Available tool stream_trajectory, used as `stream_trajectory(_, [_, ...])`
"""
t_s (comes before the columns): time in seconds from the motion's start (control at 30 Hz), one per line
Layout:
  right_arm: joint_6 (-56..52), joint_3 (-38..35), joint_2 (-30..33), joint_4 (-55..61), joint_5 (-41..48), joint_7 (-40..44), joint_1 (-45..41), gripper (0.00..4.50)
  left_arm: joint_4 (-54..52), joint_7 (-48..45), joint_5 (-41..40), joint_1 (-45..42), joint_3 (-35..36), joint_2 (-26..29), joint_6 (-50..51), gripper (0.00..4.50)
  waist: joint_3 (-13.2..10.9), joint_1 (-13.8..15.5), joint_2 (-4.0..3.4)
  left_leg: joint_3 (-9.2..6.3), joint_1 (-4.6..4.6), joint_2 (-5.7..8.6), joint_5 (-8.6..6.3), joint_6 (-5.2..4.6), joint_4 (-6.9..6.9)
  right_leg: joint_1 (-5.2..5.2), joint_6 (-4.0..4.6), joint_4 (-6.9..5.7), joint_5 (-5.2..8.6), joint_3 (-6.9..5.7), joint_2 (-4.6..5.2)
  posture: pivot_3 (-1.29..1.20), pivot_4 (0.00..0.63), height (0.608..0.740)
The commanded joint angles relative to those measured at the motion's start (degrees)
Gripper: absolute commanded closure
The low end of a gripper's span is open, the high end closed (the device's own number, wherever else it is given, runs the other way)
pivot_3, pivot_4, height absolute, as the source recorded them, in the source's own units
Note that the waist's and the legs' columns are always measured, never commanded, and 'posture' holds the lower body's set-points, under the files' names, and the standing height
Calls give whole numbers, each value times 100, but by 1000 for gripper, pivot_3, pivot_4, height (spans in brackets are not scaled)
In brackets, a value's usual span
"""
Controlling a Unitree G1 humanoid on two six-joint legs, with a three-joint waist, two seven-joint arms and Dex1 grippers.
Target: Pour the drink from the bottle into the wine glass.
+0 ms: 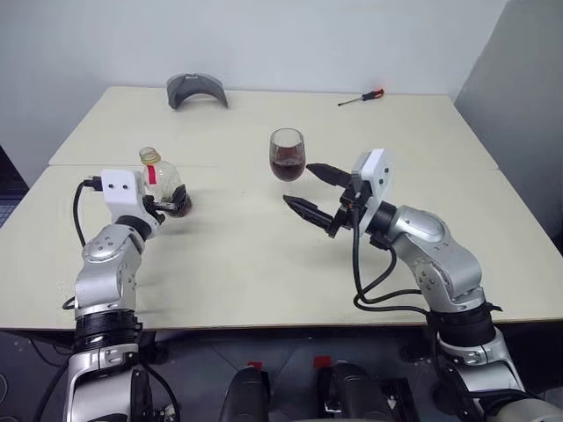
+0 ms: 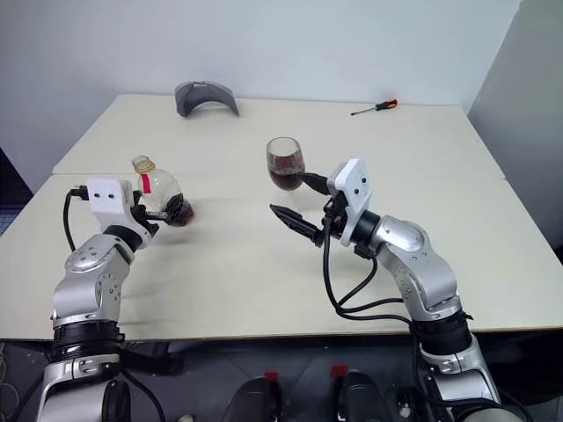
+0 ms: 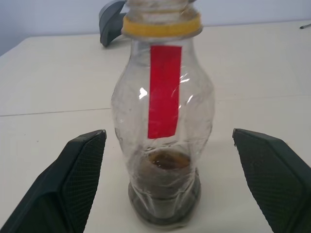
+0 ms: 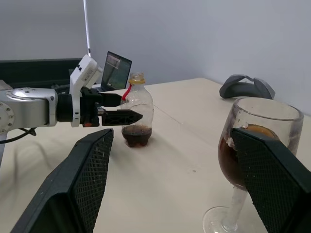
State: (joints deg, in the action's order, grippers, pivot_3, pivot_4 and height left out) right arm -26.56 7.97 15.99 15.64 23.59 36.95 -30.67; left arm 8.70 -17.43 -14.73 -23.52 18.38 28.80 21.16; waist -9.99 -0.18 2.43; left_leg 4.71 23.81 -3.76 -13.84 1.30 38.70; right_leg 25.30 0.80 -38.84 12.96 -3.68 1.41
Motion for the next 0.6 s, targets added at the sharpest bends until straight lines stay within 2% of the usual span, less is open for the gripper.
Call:
stream_trajectory(0.03, [5,-136,63,376,121,3,86,383,-768,144,-155,245,104,-74,302,13,0,1,0,1,0,-1,0,0,-4,0,0,5,0,1,0,0,150,740])
stream_trajectory(0.37, [-99,-208,207,587,167,-74,345,383,-2189,527,-418,1193,253,-392,1086,13,0,3,0,0,-4,-2,0,0,-35,1,0,25,0,1,8,0,150,740])
stream_trajectory(0.6, [-100,-448,621,788,-662,-909,1136,383,-3525,588,-636,1906,-172,-871,1523,13,2,28,2,1,2,3,1,-2,-70,-7,-6,78,-3,0,30,0,150,740])
